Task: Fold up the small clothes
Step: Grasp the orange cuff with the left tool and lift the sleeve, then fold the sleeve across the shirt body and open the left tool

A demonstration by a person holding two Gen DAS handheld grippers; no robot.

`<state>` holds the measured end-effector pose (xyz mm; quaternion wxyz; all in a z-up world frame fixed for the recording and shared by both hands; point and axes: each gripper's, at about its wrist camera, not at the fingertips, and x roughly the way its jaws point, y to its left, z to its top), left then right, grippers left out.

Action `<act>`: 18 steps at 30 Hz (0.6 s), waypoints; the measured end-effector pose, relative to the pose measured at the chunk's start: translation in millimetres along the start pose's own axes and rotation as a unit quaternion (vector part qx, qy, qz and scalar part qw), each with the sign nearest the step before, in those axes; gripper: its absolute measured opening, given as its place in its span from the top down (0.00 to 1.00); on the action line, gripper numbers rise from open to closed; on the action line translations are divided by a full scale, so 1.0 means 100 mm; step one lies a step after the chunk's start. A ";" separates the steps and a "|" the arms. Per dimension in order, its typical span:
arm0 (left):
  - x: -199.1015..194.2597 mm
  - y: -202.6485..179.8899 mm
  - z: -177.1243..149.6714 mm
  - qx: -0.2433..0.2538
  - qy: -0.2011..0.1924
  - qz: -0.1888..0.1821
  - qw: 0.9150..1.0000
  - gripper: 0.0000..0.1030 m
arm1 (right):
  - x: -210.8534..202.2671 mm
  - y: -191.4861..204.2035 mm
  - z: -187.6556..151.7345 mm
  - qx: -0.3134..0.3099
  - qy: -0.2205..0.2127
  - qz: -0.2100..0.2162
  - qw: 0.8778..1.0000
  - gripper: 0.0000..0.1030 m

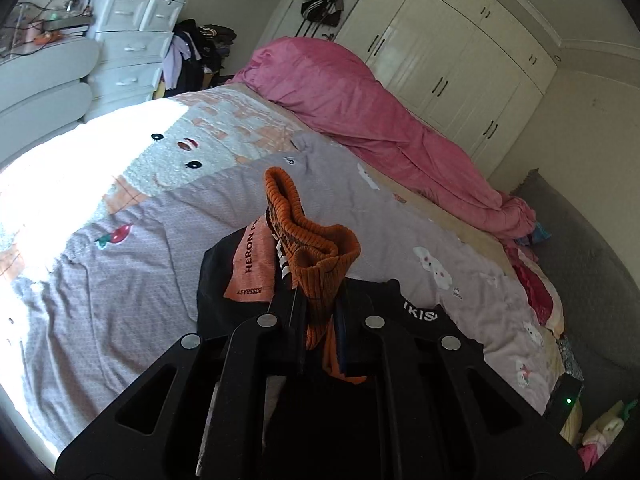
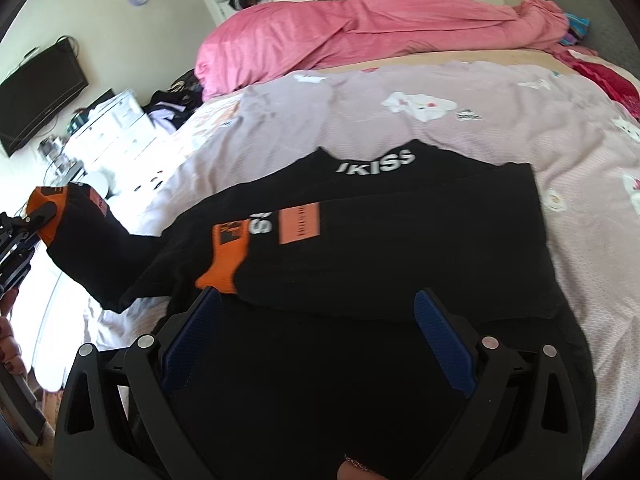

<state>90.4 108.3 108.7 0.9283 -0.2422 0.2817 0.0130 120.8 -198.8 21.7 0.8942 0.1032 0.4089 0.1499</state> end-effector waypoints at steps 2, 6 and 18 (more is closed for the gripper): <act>0.05 -0.11 -0.02 0.011 0.005 -0.007 1.000 0.95 | -0.03 -0.11 0.00 0.009 -0.002 -0.005 1.000 0.06; 0.19 -0.35 -0.08 0.035 0.019 -0.023 0.999 0.95 | -0.08 -0.33 0.01 0.028 -0.009 -0.015 0.999 0.06; 0.70 -0.98 -0.49 0.099 0.097 -0.060 0.988 0.95 | -0.30 -0.95 0.03 0.082 -0.035 -0.044 0.995 0.06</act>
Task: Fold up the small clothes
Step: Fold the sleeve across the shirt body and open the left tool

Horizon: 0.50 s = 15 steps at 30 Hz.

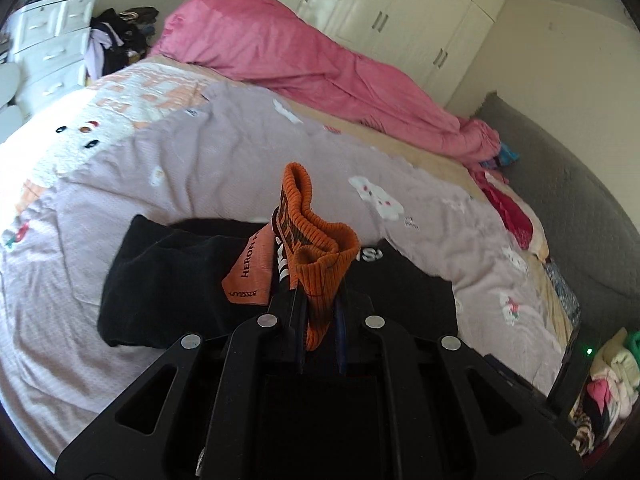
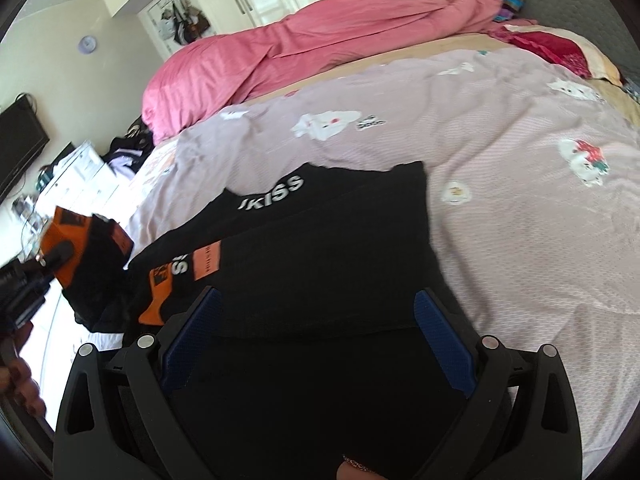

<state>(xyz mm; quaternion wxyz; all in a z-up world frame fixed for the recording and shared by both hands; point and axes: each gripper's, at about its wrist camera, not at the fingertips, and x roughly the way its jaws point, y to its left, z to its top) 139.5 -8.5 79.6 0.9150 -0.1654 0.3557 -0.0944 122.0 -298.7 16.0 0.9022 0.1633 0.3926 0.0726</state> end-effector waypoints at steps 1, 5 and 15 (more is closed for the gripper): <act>0.05 -0.05 -0.02 0.006 0.006 -0.002 1.000 0.95 | -0.02 -0.05 0.00 0.004 -0.002 -0.003 1.000 0.06; 0.27 -0.19 -0.14 0.021 0.039 -0.012 0.999 0.95 | -0.03 -0.19 0.02 0.019 -0.003 -0.014 1.000 0.06; 0.71 -0.33 -0.47 0.051 0.109 -0.024 0.992 0.93 | 0.01 -0.31 0.01 0.033 0.002 -0.020 0.999 0.06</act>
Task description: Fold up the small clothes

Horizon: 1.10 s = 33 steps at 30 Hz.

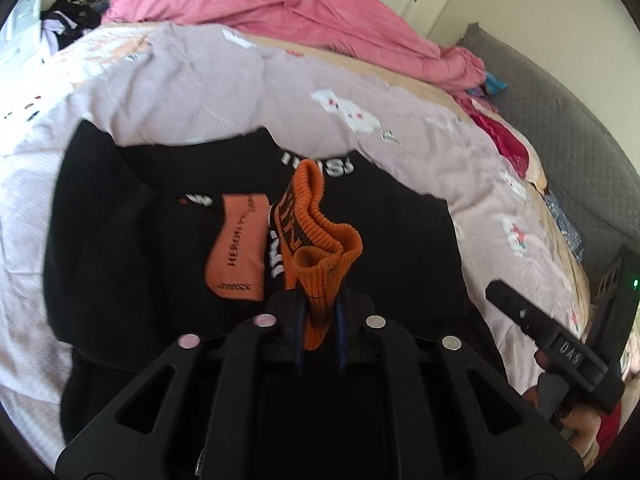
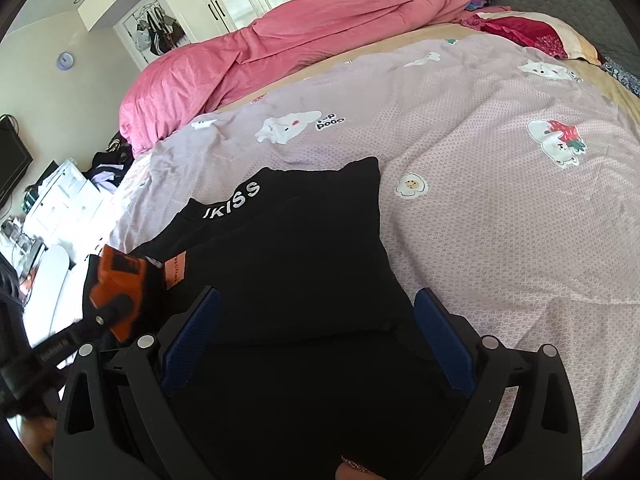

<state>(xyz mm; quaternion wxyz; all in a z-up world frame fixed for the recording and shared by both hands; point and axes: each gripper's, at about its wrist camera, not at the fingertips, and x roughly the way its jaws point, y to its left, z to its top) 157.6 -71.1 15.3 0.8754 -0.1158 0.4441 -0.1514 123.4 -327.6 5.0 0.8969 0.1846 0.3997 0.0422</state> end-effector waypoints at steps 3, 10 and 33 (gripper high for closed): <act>0.11 -0.03 -0.07 0.008 0.024 -0.016 1.000 0.83 | 0.02 0.01 0.02 0.000 0.000 0.001 1.000 0.06; 0.09 -0.08 -0.22 0.036 0.039 -0.022 0.998 0.64 | 0.13 0.11 -0.01 -0.003 0.017 0.012 1.000 0.06; -0.94 0.88 -0.12 -0.061 -0.083 0.085 0.991 0.41 | 0.93 1.17 -0.25 -0.161 0.080 0.053 0.982 0.79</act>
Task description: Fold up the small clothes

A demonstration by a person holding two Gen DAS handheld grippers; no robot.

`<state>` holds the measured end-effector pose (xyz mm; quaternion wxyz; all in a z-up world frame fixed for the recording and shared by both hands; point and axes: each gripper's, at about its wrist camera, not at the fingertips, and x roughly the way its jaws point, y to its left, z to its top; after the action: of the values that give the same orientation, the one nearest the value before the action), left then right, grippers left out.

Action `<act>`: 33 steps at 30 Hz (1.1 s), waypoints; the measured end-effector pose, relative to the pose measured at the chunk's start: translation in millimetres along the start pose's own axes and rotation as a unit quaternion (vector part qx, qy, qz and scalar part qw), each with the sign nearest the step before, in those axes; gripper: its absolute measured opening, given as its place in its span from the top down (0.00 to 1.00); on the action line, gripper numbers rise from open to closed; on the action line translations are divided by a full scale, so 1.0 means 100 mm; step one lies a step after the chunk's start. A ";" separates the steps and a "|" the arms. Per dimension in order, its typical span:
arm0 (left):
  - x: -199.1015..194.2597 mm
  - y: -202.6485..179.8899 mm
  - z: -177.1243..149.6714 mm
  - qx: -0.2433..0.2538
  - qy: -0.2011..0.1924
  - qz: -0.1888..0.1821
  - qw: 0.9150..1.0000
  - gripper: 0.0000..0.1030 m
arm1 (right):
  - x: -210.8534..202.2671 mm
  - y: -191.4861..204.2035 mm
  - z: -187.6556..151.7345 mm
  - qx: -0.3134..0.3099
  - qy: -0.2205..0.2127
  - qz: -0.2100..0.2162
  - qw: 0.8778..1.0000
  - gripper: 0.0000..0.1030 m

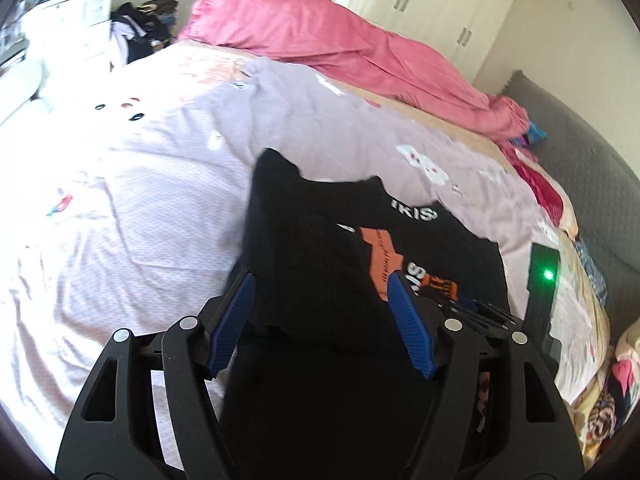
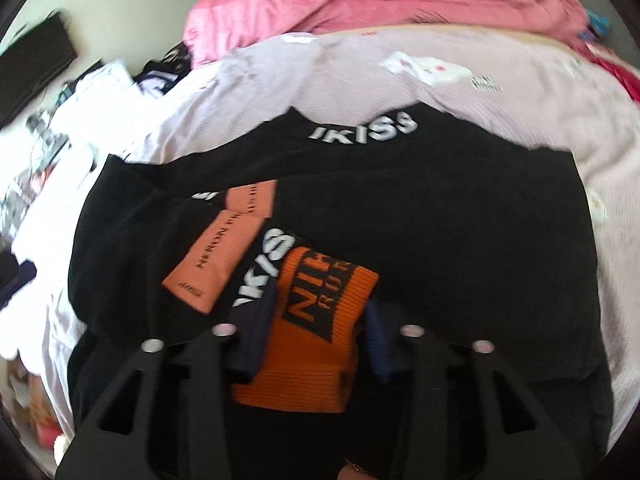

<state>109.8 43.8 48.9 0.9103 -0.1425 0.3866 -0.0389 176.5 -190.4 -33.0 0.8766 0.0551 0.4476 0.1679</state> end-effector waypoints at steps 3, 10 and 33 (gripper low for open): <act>-0.05 0.09 0.01 -0.013 -0.006 0.002 1.000 0.41 | -0.13 0.10 0.04 -0.027 -0.021 0.004 0.999 0.87; -0.08 0.24 -0.02 -0.033 -0.009 0.004 0.999 0.41 | -0.64 0.23 0.36 -0.061 -0.103 0.027 0.992 0.88; 0.38 -0.10 0.10 0.021 0.020 0.010 1.000 0.41 | -0.74 -0.53 0.34 -0.023 -0.113 -0.070 0.991 0.92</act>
<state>144.0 29.9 31.5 0.9056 -0.1189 0.4051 -0.0407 176.4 -264.2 30.7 0.9323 0.0218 0.3442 0.1087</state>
